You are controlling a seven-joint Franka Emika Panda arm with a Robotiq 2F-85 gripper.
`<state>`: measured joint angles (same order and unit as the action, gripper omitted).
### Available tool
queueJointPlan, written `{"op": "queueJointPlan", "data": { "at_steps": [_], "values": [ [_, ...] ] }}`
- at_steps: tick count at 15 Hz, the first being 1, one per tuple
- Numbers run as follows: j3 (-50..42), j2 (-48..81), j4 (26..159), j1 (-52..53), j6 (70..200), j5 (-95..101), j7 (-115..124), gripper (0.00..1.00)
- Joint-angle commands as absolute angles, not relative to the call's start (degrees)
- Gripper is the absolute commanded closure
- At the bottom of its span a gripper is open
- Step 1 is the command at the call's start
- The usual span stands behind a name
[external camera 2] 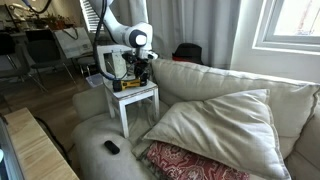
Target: Put the flashlight upright on the seat of the wooden
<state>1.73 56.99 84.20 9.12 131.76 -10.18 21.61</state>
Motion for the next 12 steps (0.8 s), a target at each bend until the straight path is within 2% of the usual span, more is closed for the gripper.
{"op": "queueJointPlan", "data": {
  "at_steps": [1, 4, 12],
  "values": [
    [0.5, 58.2, 82.9, 10.1, 132.0, -9.7, 23.5, 0.54],
    [0.6, 58.0, 83.0, 9.9, 131.9, -9.8, 23.6, 0.75],
    [5.5, 55.5, 84.9, 6.2, 132.5, -11.7, 13.1, 0.75]
  ]
}}
